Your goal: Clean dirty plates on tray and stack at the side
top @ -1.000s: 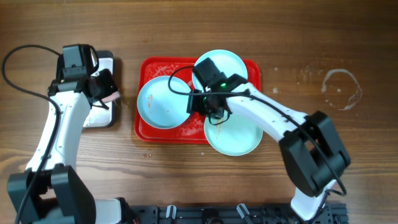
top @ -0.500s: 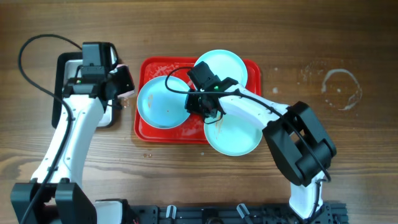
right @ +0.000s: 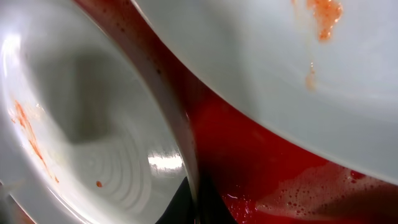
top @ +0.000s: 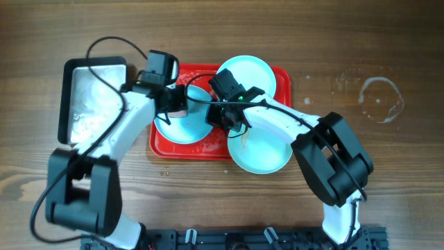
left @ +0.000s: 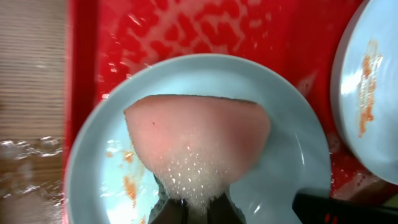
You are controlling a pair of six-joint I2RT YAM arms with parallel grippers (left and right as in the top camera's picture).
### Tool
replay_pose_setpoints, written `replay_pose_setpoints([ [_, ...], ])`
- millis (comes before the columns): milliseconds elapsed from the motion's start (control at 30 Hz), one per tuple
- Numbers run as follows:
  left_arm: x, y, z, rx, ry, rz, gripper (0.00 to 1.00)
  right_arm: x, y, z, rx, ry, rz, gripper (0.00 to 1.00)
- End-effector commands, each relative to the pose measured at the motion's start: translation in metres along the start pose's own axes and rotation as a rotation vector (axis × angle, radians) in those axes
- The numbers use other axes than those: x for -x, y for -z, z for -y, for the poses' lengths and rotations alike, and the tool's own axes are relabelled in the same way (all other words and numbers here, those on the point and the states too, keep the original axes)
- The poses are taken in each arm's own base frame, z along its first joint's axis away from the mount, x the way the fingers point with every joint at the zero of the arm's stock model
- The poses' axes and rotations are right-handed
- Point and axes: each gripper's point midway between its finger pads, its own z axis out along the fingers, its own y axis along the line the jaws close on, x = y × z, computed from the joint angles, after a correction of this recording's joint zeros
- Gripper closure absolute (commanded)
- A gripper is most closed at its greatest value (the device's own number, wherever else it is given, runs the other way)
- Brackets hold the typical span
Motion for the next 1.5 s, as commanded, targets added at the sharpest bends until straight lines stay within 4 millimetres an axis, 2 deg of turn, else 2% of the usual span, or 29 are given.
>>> replay_pose_setpoints([
  [0, -0.008, -0.02, 0.02, -0.026, -0.063, -0.038, 0.96, -0.005, -0.011, 0.009, -0.028, -0.008, -0.02, 0.96],
  [100, -0.02, -0.035, 0.035, -0.03, -0.109, -0.069, 0.96, -0.005, -0.011, 0.009, -0.028, -0.002, -0.02, 0.96],
  [200, -0.034, -0.045, 0.031, -0.006, -0.114, -0.121, 0.96, -0.005, -0.011, 0.009, -0.028, 0.0, -0.02, 0.96],
  [333, -0.054, -0.054, 0.013, 0.074, -0.107, -0.18, 0.96, -0.005, -0.011, 0.009, -0.028, -0.001, -0.02, 0.96],
  [567, -0.066, -0.039, -0.04, 0.373, -0.051, -0.207, 0.96, -0.005, -0.011, 0.009, -0.029, 0.0, -0.02, 0.96],
  [667, -0.064, -0.034, -0.052, 0.451, -0.016, -0.182, 0.96, -0.005, -0.011, 0.009, -0.029, 0.0, -0.021, 0.96],
  [767, -0.051, -0.031, -0.063, 0.528, 0.035, -0.105, 0.96, -0.006, -0.011, 0.01, -0.032, -0.001, -0.023, 0.96],
  [933, -0.019, -0.033, -0.061, 0.537, 0.072, 0.053, 0.96, -0.006, -0.011, 0.011, -0.036, 0.001, -0.026, 0.96],
  [1033, -0.01, -0.034, -0.062, 0.54, 0.081, 0.092, 0.96, -0.006, -0.011, 0.011, -0.037, 0.004, -0.026, 0.96],
  [1100, -0.027, -0.046, -0.054, 0.449, 0.05, -0.015, 0.96, -0.006, -0.011, 0.011, -0.037, 0.004, -0.026, 0.96],
  [1200, -0.071, -0.061, -0.049, 0.297, 0.112, -0.253, 0.96, -0.006, -0.011, 0.011, -0.036, 0.007, -0.026, 0.96],
  [1300, -0.103, -0.052, -0.039, 0.16, 0.15, -0.434, 0.96, -0.006, -0.011, 0.011, -0.036, 0.008, -0.025, 0.96],
  [1467, -0.138, -0.029, -0.032, 0.053, 0.225, -0.639, 0.96, -0.006, -0.011, 0.01, -0.034, 0.008, -0.025, 0.96],
])
